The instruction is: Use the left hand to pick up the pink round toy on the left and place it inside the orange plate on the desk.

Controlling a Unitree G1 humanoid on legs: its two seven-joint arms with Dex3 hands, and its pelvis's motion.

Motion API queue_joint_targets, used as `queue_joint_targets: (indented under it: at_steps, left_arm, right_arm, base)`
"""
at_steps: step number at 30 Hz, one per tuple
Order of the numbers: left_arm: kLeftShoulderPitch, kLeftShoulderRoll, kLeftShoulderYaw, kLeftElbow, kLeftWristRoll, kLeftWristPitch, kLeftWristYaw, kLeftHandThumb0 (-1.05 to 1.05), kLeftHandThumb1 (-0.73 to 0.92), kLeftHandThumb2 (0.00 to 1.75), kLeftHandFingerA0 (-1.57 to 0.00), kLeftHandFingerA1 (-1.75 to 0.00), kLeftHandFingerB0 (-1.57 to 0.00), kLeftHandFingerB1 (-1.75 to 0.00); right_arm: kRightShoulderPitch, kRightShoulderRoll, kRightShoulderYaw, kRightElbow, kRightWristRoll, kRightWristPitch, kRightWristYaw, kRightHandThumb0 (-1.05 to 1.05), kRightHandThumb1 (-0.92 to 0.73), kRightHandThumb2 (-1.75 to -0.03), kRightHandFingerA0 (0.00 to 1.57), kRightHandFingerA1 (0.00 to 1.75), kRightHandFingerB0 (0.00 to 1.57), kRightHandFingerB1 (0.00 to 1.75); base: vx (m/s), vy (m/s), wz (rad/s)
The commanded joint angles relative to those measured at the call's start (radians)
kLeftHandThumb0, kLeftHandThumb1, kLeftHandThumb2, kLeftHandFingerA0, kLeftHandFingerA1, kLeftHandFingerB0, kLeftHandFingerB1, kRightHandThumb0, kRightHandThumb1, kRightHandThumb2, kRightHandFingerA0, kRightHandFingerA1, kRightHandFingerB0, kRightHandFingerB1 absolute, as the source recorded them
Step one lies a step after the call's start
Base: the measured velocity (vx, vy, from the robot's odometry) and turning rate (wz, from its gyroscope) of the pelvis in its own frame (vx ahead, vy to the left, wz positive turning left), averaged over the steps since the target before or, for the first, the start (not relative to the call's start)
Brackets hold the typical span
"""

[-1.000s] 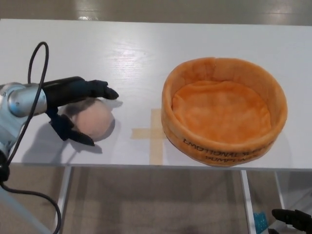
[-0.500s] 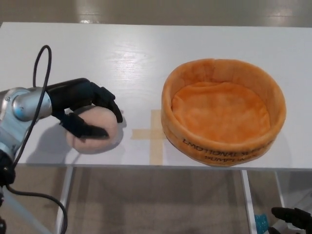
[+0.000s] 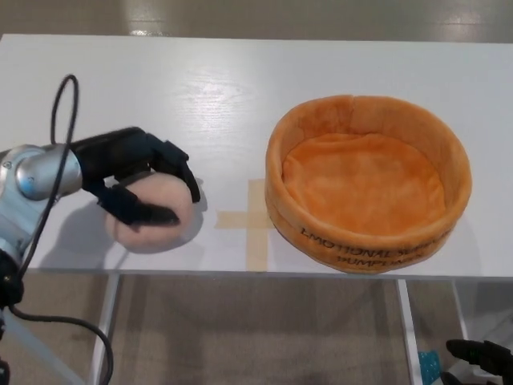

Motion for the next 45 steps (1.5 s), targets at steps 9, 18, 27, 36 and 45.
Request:
queue_joint_targets:
  at_steps: [9,18,27,36,45]
  left_arm:
    - [-0.207,0.015,0.132,-0.051,-0.056,-0.029,0.048,-0.16,0.82,0.67,-0.97,-1.13,-0.84,-0.79]
    - [-0.291,-0.055,0.104,-0.083,0.007,-0.069,0.161,-0.16,0.80,0.70,-0.76,-1.43,-0.81,-0.90]
    - [-0.412,-0.212,0.007,-0.003,0.080,-0.064,0.253,-0.23,0.78,0.70,-0.79,-1.51,-0.81,-1.02]
    - [-0.524,-0.391,-0.123,0.137,0.174,-0.017,0.361,-0.25,0.78,0.69,-0.75,-1.56,-0.76,-1.12]
    - [-0.531,-0.485,-0.181,0.218,0.211,-0.031,0.440,-0.18,0.70,0.63,-0.82,-1.43,-0.86,-0.57]
  right_arm:
    - [0.005,-0.013,0.001,0.005,0.006,-0.003,0.000,-0.41,-0.57,-0.58,0.76,0.62,0.65,0.44]
    - [0.006,-0.007,0.001,0.006,0.007,0.000,-0.004,-0.41,-0.57,-0.58,0.75,0.62,0.65,0.45]
    - [0.019,-0.008,0.004,0.006,0.007,-0.003,0.000,-0.41,-0.58,-0.58,0.76,0.65,0.66,0.44]
    - [0.012,-0.001,0.000,0.003,0.011,-0.002,0.011,-0.42,-0.57,-0.58,0.76,0.60,0.65,0.44]
    - [0.004,-0.007,0.003,-0.004,0.009,-0.012,0.012,-0.42,-0.57,-0.58,0.75,0.62,0.65,0.44]
  base:
    - [0.00,0.000,0.00]
    - [0.00,0.000,0.00]
    - [0.00,0.000,0.00]
    - [0.00,0.000,0.00]
    - [0.00,0.000,0.00]
